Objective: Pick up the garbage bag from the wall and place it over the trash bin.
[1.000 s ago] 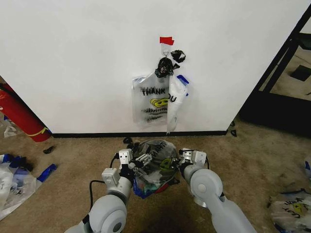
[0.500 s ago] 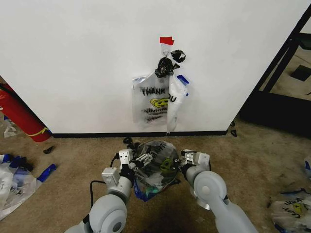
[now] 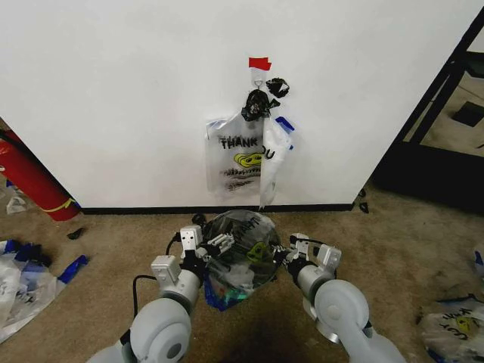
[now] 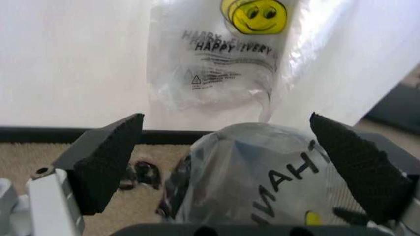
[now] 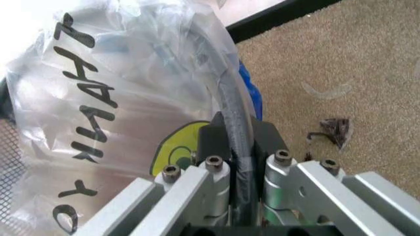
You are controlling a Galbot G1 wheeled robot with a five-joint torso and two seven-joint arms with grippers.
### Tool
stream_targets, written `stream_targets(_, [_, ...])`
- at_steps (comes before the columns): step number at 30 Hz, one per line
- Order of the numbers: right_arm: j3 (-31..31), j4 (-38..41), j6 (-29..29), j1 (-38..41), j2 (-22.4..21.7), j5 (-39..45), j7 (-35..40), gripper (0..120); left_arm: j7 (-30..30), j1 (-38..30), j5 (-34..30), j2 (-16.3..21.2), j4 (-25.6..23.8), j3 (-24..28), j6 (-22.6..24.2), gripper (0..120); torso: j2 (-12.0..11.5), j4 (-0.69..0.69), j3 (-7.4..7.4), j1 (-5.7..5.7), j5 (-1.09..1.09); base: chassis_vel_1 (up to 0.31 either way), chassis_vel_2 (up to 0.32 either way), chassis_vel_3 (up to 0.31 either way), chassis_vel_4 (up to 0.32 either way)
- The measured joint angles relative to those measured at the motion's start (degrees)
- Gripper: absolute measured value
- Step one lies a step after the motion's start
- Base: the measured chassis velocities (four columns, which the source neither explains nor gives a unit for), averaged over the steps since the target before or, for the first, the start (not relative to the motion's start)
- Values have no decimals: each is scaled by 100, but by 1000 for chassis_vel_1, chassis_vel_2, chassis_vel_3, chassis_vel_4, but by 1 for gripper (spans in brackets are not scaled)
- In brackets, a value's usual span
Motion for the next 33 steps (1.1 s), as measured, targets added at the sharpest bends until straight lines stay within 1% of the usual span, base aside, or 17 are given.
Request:
stream_targets(2, [-15, -10, 4, 12, 0, -3, 0, 1, 122, -37, 31, 157, 41, 0, 40, 100, 0, 0, 0, 0, 0, 0, 0, 0, 0])
stream_targets(6, [-46, -26, 5, 59, 4, 1, 1, 1, 258, -68, 1, 268, 125, -2, 111, 100, 0, 1, 0, 0, 0, 0, 0, 0, 0])
stream_targets(10, [-53, -19, 5, 73, 8, 12, 2, 1, 273, -73, 23, 289, 198, -6, 246, 99, 0, 0, 0, 0, 0, 0, 0, 0, 0])
stream_targets(14, [-35, 14, 4, 55, 6, 20, 3, 1, 227, 27, 141, 320, 204, -19, 488, 100, 0, 1, 0, 0, 0, 0, 0, 0, 0])
stream_targets(19, [-28, 24, 2, 44, -1, 19, 3, 1, 266, 7, 316, 293, 271, -7, 486, 99, 0, 0, 0, 0, 0, 0, 0, 0, 0])
stream_targets(22, [-45, 32, -2, 55, 10, 19, 4, 1, 289, -30, 366, 279, 326, 2, 473, 95, 0, 0, 0, 0, 0, 0, 0, 0, 0])
stream_targets(23, [-58, 43, -6, 60, 16, 19, 3, 1, 311, -39, 383, 272, 362, 3, 460, 93, 0, 1, 0, 0, 0, 0, 0, 0, 0])
stream_targets(24, [-58, 43, -6, 60, 16, 19, 3, 1, 311, -39, 383, 272, 362, 3, 460, 93, 0, 1, 0, 0, 0, 0, 0, 0, 0])
stream_targets(25, [-61, 48, -8, 59, 17, 19, 3, 1, 321, -40, 387, 269, 384, 3, 456, 88, 0, 1, 0, 0, 0, 0, 0, 0, 0])
stream_targets(27, [-62, 51, -9, 54, 16, 19, 4, 1, 328, -39, 389, 262, 422, 3, 451, 81, 0, 0, 0, 0, 0, 0, 0, 0, 0])
stream_targets(31, [-59, 60, -11, 60, 11, 19, 6, 1, 270, -17, 392, 224, 464, -12, 429, 63, 0, 0, 0, 0, 0, 0, 0, 0, 0])
stream_targets(33, [-59, 60, -11, 63, 11, 19, 7, 1, 259, -10, 393, 219, 463, -16, 425, 61, 0, 0, 0, 0, 0, 0, 0, 0, 0])
